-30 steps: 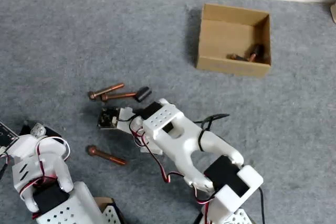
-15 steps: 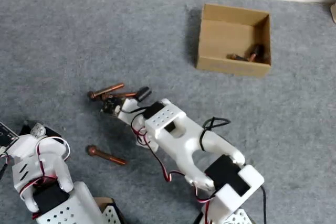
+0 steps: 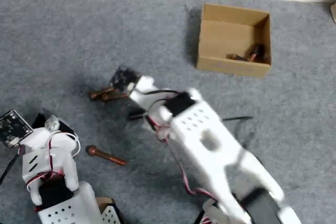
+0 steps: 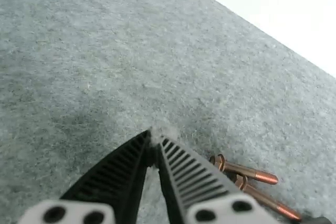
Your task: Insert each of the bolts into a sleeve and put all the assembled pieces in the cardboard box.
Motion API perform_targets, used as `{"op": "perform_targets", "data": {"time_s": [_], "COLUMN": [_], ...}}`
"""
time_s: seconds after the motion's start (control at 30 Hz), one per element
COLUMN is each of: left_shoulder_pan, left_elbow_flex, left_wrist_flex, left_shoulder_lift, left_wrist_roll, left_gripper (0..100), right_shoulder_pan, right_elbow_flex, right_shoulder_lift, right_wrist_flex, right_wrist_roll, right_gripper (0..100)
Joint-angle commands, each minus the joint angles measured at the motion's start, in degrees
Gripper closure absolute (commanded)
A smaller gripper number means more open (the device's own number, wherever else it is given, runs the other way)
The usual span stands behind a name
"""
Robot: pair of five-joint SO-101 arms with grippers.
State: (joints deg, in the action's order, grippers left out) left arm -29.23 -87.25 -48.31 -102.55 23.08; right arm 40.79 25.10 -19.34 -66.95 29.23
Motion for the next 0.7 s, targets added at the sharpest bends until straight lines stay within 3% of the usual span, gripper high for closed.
{"op": "perform_targets", "data": {"time_s": [0.0, 0.2, 0.3, 0.47, 0.67], "left_shoulder_pan": [3.3, 17.36, 25.36, 26.51, 26.68], "left_elbow_flex": [2.33, 10.24, 8.66, 7.08, 20.09], "left_wrist_flex": [1.67, -3.08, 4.75, 19.43, 21.1], "left_shoulder_lift": [0.22, 0.4, 0.92, 12.79, 43.3], "left_wrist_roll": [-0.18, -3.08, -9.05, -5.98, 4.66], "left_gripper": [99, 99, 99, 99, 99], "right_shoulder_pan": [-6.11, -15.52, -16.66, -16.84, -16.84], "right_elbow_flex": [-2.07, 6.64, 14.9, 26.95, 37.76], "right_shoulder_lift": [-15.78, -31.34, -38.64, -48.84, -53.32], "right_wrist_flex": [-6.99, -10.51, -9.19, -6.29, -0.13], "right_wrist_roll": [-0.62, -0.62, -0.18, -0.53, -0.62], "right_gripper": [99.5, 99.5, 99.5, 99.5, 99.5]}}
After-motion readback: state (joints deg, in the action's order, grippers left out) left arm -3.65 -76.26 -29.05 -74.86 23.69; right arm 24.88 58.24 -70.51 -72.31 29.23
